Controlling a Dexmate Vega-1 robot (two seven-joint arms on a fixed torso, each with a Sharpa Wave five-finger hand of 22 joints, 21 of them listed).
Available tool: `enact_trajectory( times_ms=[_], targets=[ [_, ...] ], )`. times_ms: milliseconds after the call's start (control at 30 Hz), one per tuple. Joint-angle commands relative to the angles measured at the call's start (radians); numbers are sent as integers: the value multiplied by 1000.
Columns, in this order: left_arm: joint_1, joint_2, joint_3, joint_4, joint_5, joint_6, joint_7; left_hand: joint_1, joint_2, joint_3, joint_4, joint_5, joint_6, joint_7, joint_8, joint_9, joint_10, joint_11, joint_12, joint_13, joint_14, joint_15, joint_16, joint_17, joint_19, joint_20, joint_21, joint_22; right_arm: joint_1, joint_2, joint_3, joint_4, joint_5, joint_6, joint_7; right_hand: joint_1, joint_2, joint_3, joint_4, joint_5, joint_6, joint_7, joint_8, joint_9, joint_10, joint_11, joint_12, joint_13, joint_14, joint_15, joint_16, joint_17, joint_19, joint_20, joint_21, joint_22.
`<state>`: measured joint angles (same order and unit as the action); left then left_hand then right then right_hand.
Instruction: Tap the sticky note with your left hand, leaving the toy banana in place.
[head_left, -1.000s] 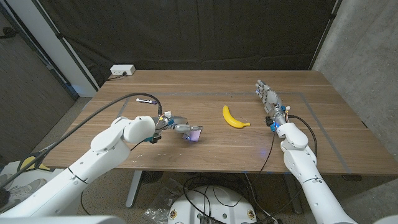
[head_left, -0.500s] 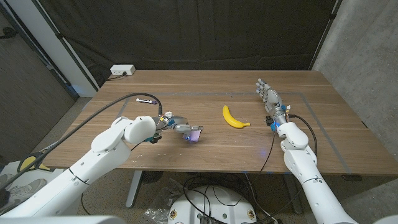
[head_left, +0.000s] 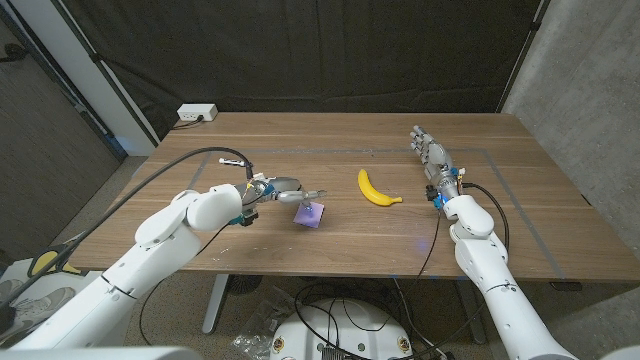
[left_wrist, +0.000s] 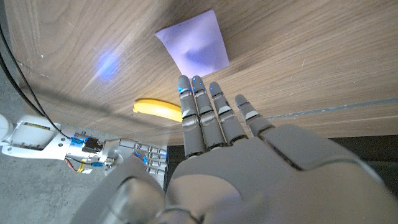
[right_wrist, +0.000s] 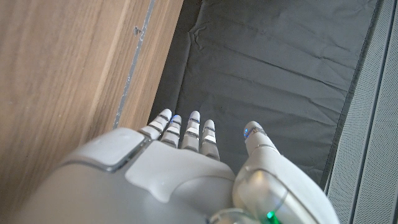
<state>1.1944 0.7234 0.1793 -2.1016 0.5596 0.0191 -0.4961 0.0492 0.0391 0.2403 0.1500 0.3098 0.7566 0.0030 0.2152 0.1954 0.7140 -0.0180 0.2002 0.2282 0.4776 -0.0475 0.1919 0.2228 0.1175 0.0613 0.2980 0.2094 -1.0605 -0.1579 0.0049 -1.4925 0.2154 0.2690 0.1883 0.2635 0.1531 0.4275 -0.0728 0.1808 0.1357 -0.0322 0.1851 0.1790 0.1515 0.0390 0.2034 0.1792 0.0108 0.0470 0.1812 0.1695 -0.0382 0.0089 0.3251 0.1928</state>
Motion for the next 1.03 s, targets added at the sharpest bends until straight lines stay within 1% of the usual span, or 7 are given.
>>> enact_trajectory(
  times_ms=[33,267,433,500,600,800,1033],
  targets=[
    [35,-63,-80,60,-129,-127,119,28,13,6,-15,10,-138,-55,-31,5,-119,-7,-16,6,-81,-41,-10,-3,2,14,1,2,7,4,-7,1,-9,-13,-8,2,1,-2,-2,4,8,-1,2,2,13,3,6,2,5,4,3,3,6,3,-3,4],
    [33,-103,-104,108,-185,-194,159,57,26,6,-21,11,-381,-132,-38,4,-328,-25,-25,-5,-184,-32,-6,-13,-8,23,-3,3,6,5,-10,-15,-23,-32,-23,2,2,-3,-2,4,10,-2,3,2,14,5,6,2,5,3,3,3,5,4,-5,4],
    [22,-130,-120,156,-228,-248,182,70,29,5,-23,8,-488,-167,-40,1,-429,-43,-26,-13,-243,-33,-10,-18,-20,23,-7,3,1,10,-15,-33,-39,-51,-44,1,1,-3,-2,4,10,-1,3,2,14,7,6,2,3,4,2,3,5,5,-5,4],
    [17,-141,-126,176,-247,-269,188,76,31,5,-25,6,-550,-196,-44,-2,-476,-54,-24,-18,-279,-26,-12,-21,-26,23,-9,3,-2,13,-17,-38,-44,-56,-50,1,0,-4,-2,4,10,0,3,2,15,9,7,2,3,4,2,3,5,4,-6,4],
    [4,-160,-135,224,-286,-317,198,84,32,4,-26,4,-608,-221,-42,-5,-530,-53,-25,-24,-317,-33,-14,-25,-33,22,-11,4,-9,17,-25,-54,-60,-64,-64,1,-1,-5,-2,3,11,1,3,2,16,10,7,2,3,5,2,3,5,4,-6,4],
    [-7,-193,-147,287,-332,-383,213,99,40,3,-28,-1,-739,-223,-44,-10,-655,-96,-28,-36,-409,-48,-17,-34,-57,6,-19,2,-43,21,-35,-104,-82,-82,-90,-1,-3,-7,-1,3,11,1,3,2,15,10,6,2,1,5,1,4,5,5,-7,4],
    [-25,-233,-152,348,-422,-383,183,107,42,3,-31,-3,-785,-223,-45,-12,-704,-89,-28,-39,-441,-58,-17,-37,-66,0,-23,2,-74,26,-34,-144,-93,-107,-115,-3,-4,-8,0,3,11,2,3,2,16,8,6,2,1,4,1,4,6,5,-8,4]
  ],
)
